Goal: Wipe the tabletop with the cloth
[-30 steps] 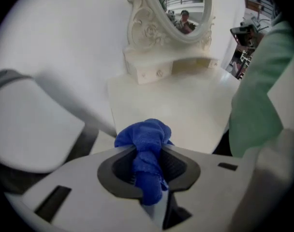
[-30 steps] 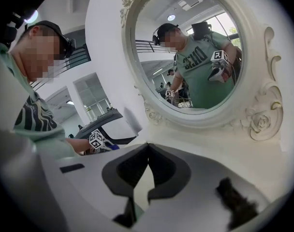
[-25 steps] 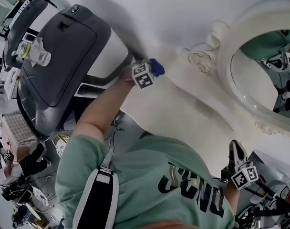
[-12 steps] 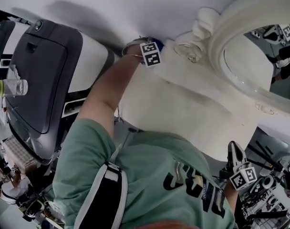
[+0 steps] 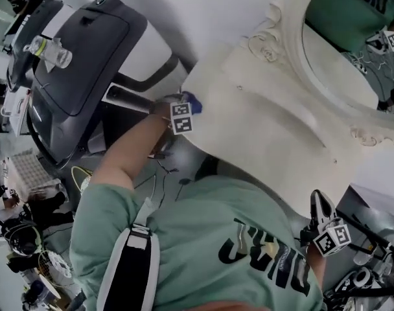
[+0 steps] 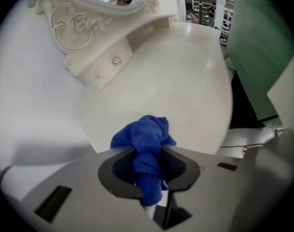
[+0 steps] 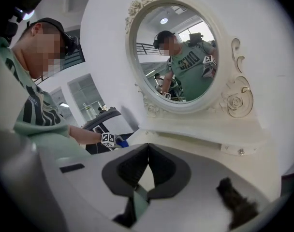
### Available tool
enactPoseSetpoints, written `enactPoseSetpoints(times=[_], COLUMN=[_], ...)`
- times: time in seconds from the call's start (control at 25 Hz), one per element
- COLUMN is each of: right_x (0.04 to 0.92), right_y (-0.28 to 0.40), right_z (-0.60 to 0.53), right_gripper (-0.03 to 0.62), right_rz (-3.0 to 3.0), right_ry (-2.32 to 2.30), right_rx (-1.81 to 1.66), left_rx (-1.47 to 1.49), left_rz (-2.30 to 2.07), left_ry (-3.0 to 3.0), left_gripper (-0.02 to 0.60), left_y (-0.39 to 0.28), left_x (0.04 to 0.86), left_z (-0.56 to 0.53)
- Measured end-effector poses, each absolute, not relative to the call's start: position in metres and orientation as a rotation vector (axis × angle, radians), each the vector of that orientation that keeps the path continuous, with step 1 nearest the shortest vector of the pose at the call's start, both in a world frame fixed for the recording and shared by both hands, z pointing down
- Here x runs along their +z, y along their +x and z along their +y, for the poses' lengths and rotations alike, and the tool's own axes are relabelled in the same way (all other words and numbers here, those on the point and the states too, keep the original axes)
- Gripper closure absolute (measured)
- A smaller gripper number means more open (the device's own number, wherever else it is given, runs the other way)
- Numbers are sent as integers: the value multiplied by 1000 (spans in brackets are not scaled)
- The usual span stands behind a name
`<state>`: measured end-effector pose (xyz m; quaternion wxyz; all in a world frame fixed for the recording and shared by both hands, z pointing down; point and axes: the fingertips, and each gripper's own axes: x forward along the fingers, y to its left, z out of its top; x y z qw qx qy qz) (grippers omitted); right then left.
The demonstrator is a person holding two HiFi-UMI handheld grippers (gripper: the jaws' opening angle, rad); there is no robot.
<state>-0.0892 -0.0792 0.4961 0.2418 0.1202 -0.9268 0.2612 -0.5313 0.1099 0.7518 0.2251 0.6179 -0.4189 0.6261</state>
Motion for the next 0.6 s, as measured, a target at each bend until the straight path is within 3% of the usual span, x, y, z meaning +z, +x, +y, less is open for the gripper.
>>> enactPoseSetpoints(times=[0.36, 0.48, 0.6], right_x=[497, 505, 500], right_y=[-49, -78, -105], right_z=[-54, -38, -46], right_gripper=[582, 582, 582], right_rz=[-2564, -2565, -2563], right_ry=[197, 220, 282], right_rx=[685, 677, 674], left_rx=[1634, 1442, 1365], left_rz=[-997, -1165, -1387], left_ry=[1588, 1662, 1735], left_gripper=[477, 477, 476], left_y=[-422, -446, -514], left_x=[776, 759, 712], left_z=[261, 246, 161])
